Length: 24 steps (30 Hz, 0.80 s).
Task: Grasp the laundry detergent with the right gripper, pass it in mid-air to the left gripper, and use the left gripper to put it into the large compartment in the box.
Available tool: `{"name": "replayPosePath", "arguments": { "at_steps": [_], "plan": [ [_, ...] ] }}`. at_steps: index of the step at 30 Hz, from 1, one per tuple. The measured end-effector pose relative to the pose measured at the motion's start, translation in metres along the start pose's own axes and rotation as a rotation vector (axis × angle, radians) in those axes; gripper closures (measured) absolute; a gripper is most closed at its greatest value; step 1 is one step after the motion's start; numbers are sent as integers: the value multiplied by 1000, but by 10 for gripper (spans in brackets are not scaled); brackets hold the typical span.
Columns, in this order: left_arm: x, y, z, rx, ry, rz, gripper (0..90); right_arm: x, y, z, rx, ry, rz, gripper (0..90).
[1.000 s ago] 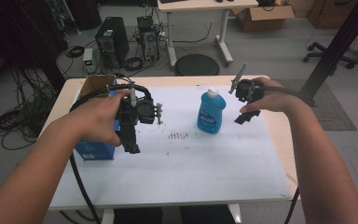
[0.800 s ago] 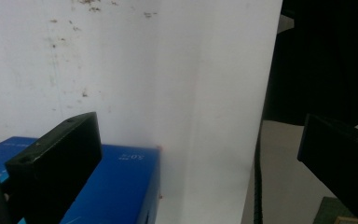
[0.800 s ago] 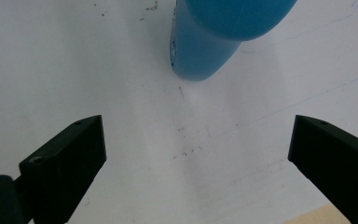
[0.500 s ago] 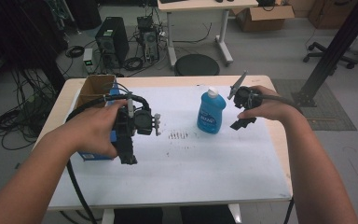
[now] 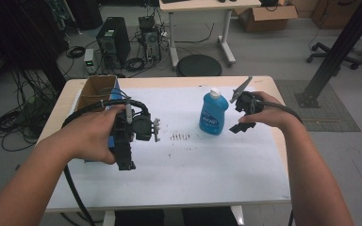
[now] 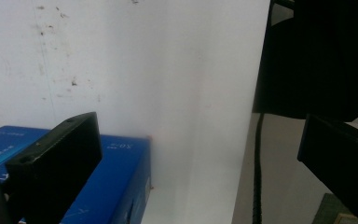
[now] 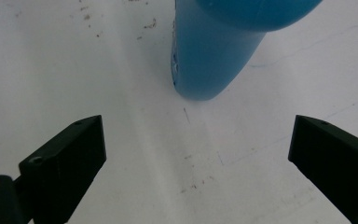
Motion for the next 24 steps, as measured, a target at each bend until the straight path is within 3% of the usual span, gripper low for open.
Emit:
{"name": "replayPosePath", "arguments": {
  "at_steps": [7,18,21,24],
  "plan": [
    [1,3,-3,10,-5,15,3,-8,0,0,-28,71,34,38],
    [-4,7,-5,6,-6,8,2,-23,2,6,-82,106,13,42],
    [-5,7,-5,5,-8,6,2,-27,2,6,-80,158,28,34],
    [-6,8,-6,3,-7,2,2,-30,2,5,-92,152,18,41]
  ]
}}
Point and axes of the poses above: each handheld gripper's, and its own axes: x roughly backward along the jaws, z roughly out of its top, y roughly to its right, the point moved 1 cm from there along -x, roughly forward along the jaws, and after that the axes turned 6 degrees about -y, right-handed, at the moved point
